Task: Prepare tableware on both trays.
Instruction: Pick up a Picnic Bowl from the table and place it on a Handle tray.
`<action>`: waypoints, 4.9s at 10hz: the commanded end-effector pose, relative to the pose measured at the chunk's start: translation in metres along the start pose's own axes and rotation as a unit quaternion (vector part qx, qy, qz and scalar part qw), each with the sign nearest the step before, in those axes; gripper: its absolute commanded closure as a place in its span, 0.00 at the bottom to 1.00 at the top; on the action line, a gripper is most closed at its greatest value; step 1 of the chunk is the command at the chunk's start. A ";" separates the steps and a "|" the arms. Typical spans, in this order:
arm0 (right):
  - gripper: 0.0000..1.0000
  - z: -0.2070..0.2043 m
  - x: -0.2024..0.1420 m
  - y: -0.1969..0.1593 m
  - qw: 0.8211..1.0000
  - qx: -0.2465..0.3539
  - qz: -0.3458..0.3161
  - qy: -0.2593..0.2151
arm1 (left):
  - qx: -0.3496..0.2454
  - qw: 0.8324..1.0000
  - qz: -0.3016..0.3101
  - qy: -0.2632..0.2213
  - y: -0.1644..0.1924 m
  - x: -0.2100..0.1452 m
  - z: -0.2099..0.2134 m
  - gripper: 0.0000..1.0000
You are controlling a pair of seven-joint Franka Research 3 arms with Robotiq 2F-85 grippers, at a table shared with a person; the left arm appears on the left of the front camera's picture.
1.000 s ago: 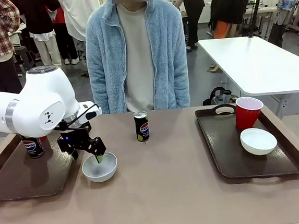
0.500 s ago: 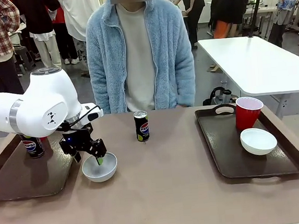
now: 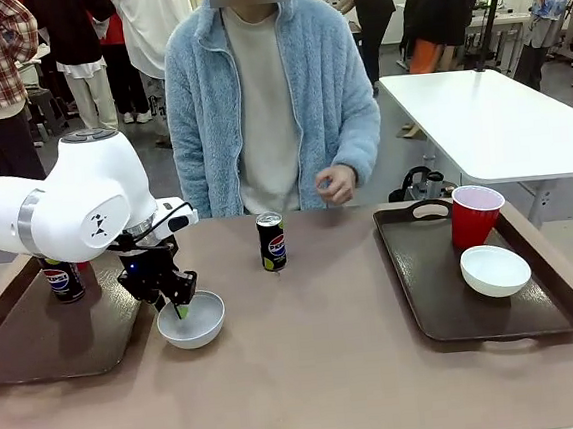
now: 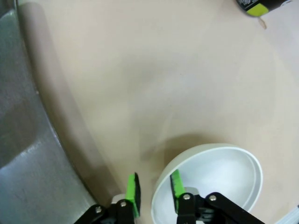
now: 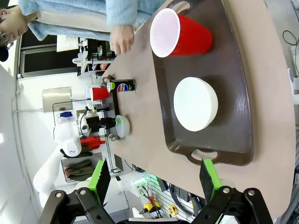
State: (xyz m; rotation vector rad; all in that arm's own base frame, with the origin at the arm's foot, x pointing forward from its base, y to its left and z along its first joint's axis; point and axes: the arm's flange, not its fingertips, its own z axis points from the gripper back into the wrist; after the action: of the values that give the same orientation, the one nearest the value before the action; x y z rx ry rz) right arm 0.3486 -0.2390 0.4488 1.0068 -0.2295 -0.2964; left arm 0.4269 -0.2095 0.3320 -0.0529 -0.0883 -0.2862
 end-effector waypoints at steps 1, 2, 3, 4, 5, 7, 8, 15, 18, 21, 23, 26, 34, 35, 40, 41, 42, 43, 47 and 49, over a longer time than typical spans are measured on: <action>0.00 0.002 0.001 0.001 1.000 -0.002 -0.001 0.007 | 0.006 1.000 0.016 0.005 -0.006 -0.003 0.009 1.00; 0.00 0.002 0.001 0.001 1.000 -0.002 -0.001 0.007 | 0.005 1.000 0.015 0.005 -0.007 -0.005 0.010 1.00; 0.00 0.002 0.001 0.001 1.000 -0.002 -0.001 0.007 | 0.003 1.000 0.015 0.004 -0.006 -0.006 0.012 1.00; 0.00 0.002 0.001 0.001 1.000 -0.002 -0.001 0.007 | 0.001 1.000 0.013 0.006 -0.005 -0.008 0.013 1.00; 0.00 0.002 0.001 0.001 1.000 -0.002 -0.001 0.007 | -0.003 1.000 0.012 0.007 -0.004 -0.011 0.019 1.00; 0.00 0.002 0.001 0.001 1.000 -0.002 -0.001 0.007 | -0.019 1.000 0.003 -0.011 0.006 -0.030 0.058 1.00; 0.00 0.002 0.001 0.001 1.000 -0.002 -0.001 0.007 | -0.030 0.999 -0.001 -0.024 0.017 -0.045 0.087 1.00; 0.00 0.002 0.001 0.001 1.000 -0.002 -0.001 0.007 | -0.052 0.996 0.046 -0.049 0.141 -0.087 0.147 1.00; 0.00 0.002 0.001 0.001 1.000 -0.002 -0.001 0.007 | -0.023 0.995 0.082 -0.048 0.183 -0.096 0.144 1.00; 0.00 0.002 0.001 0.001 1.000 -0.002 -0.001 0.007 | 0.004 0.994 0.094 -0.048 0.187 -0.090 0.104 1.00; 0.00 0.002 0.001 0.001 1.000 -0.002 -0.001 0.007 | 0.006 0.992 0.111 -0.059 0.189 -0.085 0.071 1.00; 0.00 0.002 0.001 0.001 1.000 -0.002 -0.001 0.007 | -0.004 0.991 0.126 -0.051 0.185 -0.081 0.028 1.00; 0.00 0.002 0.001 0.001 1.000 -0.002 -0.001 0.007 | -0.030 0.994 0.108 -0.018 0.178 -0.086 0.046 0.00; 0.00 0.002 0.001 0.001 1.000 -0.002 -0.001 0.007 | -0.031 0.994 0.100 -0.014 0.178 -0.088 0.057 0.14; 0.00 0.002 0.001 0.001 1.000 -0.002 -0.001 0.007 | -0.051 0.995 0.089 0.002 0.175 -0.089 0.122 0.05; 0.00 0.002 0.001 0.001 1.000 -0.002 -0.001 0.007 | -0.044 0.995 0.094 -0.001 0.175 -0.082 0.129 0.00; 0.00 0.002 0.001 0.001 1.000 -0.002 -0.001 0.007 | -0.035 0.994 0.100 -0.002 0.176 -0.080 0.136 0.00; 0.00 0.002 0.001 0.001 1.000 -0.002 -0.001 0.007 | -0.023 0.995 0.099 -0.008 0.176 -0.074 0.139 0.00; 0.00 0.002 0.001 0.001 1.000 -0.002 -0.001 0.007 | -0.034 0.995 0.092 -0.010 0.175 -0.081 0.140 0.00; 0.00 0.002 0.001 0.001 1.000 -0.002 -0.001 0.007 | -0.034 0.995 0.092 -0.010 0.175 -0.081 0.140 0.00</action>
State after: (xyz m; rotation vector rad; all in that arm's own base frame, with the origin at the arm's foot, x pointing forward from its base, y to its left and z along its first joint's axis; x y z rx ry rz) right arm 0.3492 -0.2392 0.4493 1.0077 -0.2277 -0.2943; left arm 0.3906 -0.0114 0.4563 -0.1257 -0.0908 -0.0954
